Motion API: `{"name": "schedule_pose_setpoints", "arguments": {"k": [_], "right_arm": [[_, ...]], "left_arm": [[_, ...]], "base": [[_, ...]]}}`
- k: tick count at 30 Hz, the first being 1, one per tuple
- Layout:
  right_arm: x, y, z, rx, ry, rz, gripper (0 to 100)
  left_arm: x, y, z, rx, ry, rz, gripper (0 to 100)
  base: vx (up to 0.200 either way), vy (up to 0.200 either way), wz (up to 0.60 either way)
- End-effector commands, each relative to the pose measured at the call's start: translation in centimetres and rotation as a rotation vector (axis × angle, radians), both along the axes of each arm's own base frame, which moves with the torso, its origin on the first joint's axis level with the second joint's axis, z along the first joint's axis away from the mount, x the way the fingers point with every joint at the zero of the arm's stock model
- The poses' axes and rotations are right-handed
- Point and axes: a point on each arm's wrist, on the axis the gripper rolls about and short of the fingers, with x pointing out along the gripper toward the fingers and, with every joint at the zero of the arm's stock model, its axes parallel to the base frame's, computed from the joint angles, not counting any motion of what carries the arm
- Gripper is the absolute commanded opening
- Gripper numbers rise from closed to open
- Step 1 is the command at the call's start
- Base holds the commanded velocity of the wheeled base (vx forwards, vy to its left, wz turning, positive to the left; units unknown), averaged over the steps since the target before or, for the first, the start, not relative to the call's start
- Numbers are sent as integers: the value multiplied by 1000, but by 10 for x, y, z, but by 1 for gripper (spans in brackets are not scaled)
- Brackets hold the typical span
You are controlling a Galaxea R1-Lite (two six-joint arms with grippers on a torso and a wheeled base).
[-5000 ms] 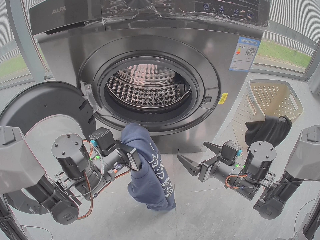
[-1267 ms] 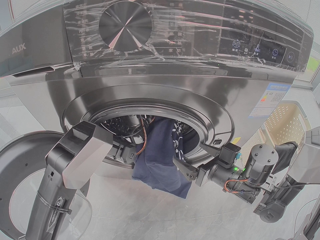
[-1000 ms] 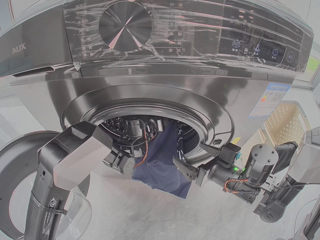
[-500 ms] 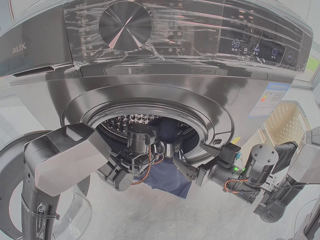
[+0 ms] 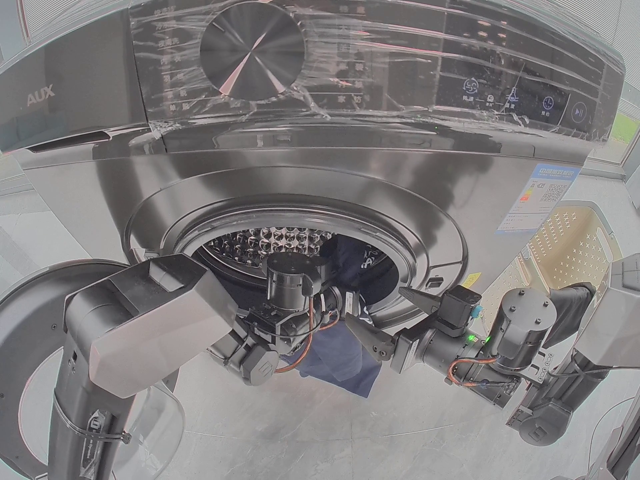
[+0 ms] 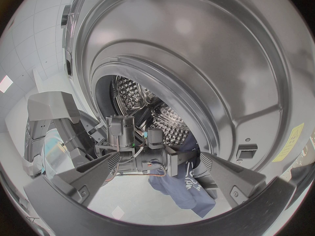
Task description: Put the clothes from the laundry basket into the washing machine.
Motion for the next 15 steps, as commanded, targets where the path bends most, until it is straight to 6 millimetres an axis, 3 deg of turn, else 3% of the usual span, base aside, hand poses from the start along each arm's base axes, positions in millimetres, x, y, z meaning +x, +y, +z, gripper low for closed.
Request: {"name": "schedule_pose_setpoints", "arguments": {"k": [1,10,14,15], "right_arm": [[0,0,-1,-2,1,0,100],[1,1,-4,-9,9,-1,100],[-2,3,-4,-7,11,10,100],[-2,3,-4,-8,12,10,100]], "left_arm": [[20,7,15,-55,-79,70,0],[57,39,44,-144,-233,240,0],[67,44,55,-179,-278,272,0],[67,44,56,-188,-282,274,100]], "base": [[0,0,0],[0,0,0],[0,0,0],[0,0,0]]}}
